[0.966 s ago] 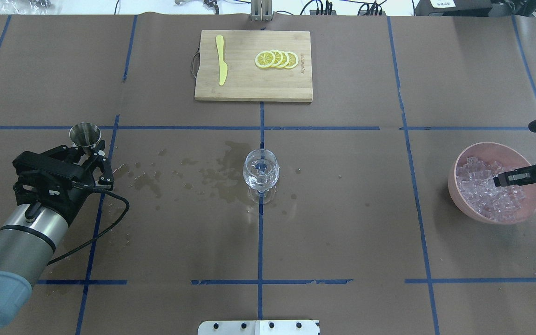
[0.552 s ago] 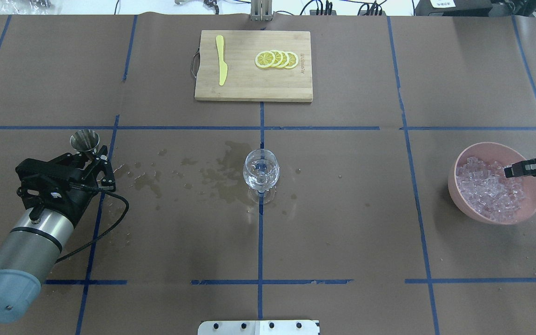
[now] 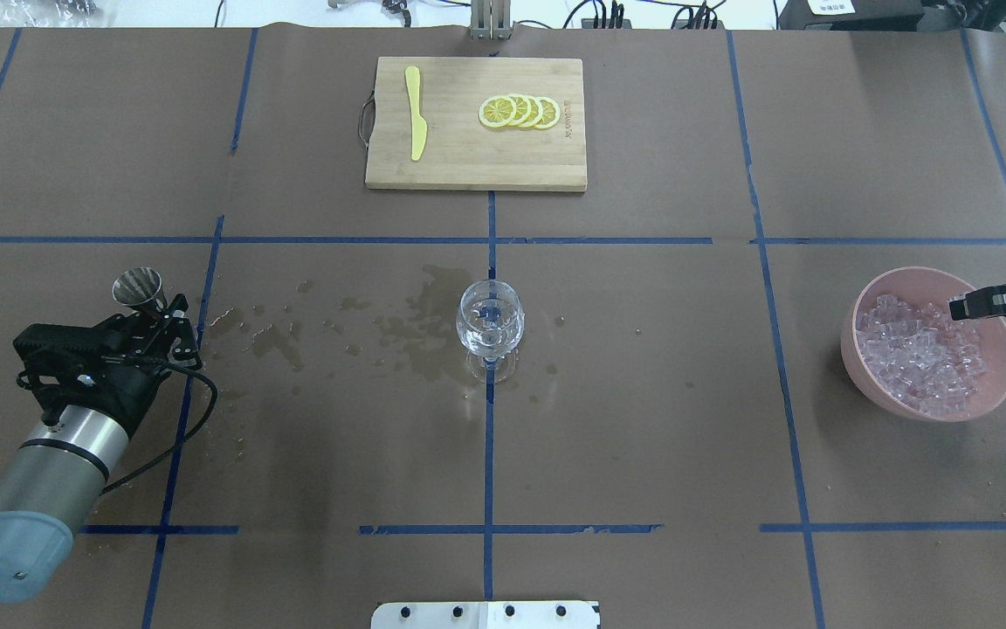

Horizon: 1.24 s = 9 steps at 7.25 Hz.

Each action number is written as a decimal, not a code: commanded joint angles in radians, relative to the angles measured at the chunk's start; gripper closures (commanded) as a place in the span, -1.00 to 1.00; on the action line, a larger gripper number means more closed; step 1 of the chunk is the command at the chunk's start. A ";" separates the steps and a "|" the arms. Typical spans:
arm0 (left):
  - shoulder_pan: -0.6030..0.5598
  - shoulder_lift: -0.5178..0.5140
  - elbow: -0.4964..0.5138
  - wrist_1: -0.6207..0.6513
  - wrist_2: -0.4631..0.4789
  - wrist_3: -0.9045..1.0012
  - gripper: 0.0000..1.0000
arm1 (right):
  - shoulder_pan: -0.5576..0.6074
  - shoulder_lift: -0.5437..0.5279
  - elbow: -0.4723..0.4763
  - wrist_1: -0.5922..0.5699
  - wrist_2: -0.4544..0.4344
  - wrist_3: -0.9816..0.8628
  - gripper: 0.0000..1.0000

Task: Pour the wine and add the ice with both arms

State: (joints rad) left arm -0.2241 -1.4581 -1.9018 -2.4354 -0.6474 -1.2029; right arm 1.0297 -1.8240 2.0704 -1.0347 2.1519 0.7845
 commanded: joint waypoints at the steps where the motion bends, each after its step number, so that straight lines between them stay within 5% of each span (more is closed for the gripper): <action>1: 0.011 0.036 0.088 -0.132 0.017 -0.038 1.00 | 0.000 0.038 0.007 -0.002 0.015 0.076 1.00; 6: 0.062 0.035 0.130 -0.137 0.121 -0.049 1.00 | -0.002 0.068 0.028 -0.001 0.034 0.137 1.00; 9: 0.068 0.030 0.141 -0.136 0.118 -0.046 0.43 | -0.003 0.068 0.028 -0.001 0.036 0.137 1.00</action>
State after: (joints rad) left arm -0.1590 -1.4255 -1.7688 -2.5710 -0.5290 -1.2464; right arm 1.0272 -1.7565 2.0981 -1.0355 2.1862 0.9217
